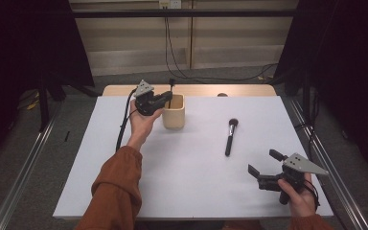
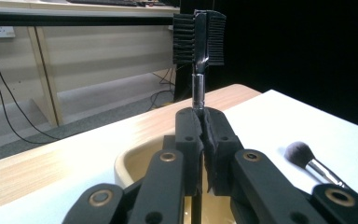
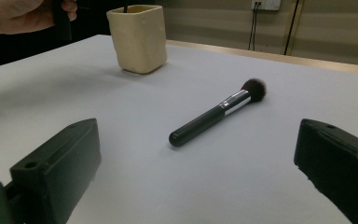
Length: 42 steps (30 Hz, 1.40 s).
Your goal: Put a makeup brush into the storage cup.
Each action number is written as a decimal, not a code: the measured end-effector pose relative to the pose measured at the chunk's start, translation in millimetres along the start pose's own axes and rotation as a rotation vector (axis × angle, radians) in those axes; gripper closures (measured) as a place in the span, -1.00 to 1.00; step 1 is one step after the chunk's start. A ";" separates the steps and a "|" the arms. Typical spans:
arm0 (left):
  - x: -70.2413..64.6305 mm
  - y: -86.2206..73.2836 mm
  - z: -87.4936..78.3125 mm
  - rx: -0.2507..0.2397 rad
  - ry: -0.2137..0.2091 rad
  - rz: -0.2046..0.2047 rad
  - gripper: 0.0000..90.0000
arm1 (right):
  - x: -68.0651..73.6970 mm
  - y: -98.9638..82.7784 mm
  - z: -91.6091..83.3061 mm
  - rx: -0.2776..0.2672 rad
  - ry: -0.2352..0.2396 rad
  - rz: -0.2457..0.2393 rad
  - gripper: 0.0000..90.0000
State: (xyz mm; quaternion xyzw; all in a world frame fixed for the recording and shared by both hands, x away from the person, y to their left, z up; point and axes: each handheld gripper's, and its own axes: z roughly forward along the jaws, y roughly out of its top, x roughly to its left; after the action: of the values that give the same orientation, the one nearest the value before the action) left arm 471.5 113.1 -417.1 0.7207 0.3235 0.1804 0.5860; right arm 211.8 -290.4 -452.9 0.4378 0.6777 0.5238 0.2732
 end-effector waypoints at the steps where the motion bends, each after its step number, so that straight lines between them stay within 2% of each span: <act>1: 0.1 -0.4 -0.3 -0.001 0.001 -0.002 0.90 | 0.0 0.0 0.1 0.000 0.000 0.000 -0.99; 4: -0.9 -2.7 -0.7 0.007 -0.002 -0.014 0.90 | 0.0 0.0 0.2 0.003 0.003 -0.005 -0.99; 10: -2.9 -6.5 -0.1 0.025 0.000 -0.003 0.90 | -0.3 0.0 0.2 0.003 0.001 -0.003 -0.99; 18: -0.9 -8.8 -0.6 0.038 0.009 -0.016 0.89 | -0.5 -0.1 0.9 0.005 0.002 -0.003 -0.99; 24: -2.1 -8.1 -1.0 0.046 0.001 -0.011 0.87 | -0.4 -0.2 1.0 0.004 0.003 -0.003 -0.99; 26: -3.1 -7.2 -0.9 0.050 0.005 0.000 0.83 | -0.5 -0.2 1.0 0.004 0.004 -0.003 -0.99; 31: -0.4 -10.1 -2.4 0.054 0.016 -0.011 0.70 | 0.2 -0.1 0.8 0.005 0.009 -0.005 -0.99; 34: -1.3 -10.2 -4.0 0.049 0.020 0.000 0.51 | -0.2 -0.1 1.4 0.006 0.006 -0.002 -0.99; 35: -1.9 -9.9 -4.8 0.056 0.000 0.008 0.47 | -0.1 -0.1 1.4 0.007 0.007 -0.002 -0.99; 37: -3.3 -10.0 -5.7 0.055 0.008 0.012 0.43 | 0.2 -0.1 1.6 0.007 0.007 -0.002 -0.99; 38: -3.4 -10.1 -7.4 0.045 0.011 0.006 0.31 | 0.4 -0.2 1.8 0.008 0.009 -0.005 -0.99; 39: -3.6 -10.4 -9.2 0.031 0.012 -0.010 0.31 | 0.4 -0.2 1.8 0.008 0.009 -0.005 -0.99; 42: -4.2 -10.9 -13.7 0.027 0.012 -0.014 0.10 | 0.1 -0.2 1.7 0.006 0.007 -0.003 -0.99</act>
State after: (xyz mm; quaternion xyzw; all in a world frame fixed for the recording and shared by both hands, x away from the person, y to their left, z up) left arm 457.0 121.3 -423.7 0.7251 0.3344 0.1761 0.5757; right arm 213.1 -289.5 -453.5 0.4358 0.6810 0.5229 0.2702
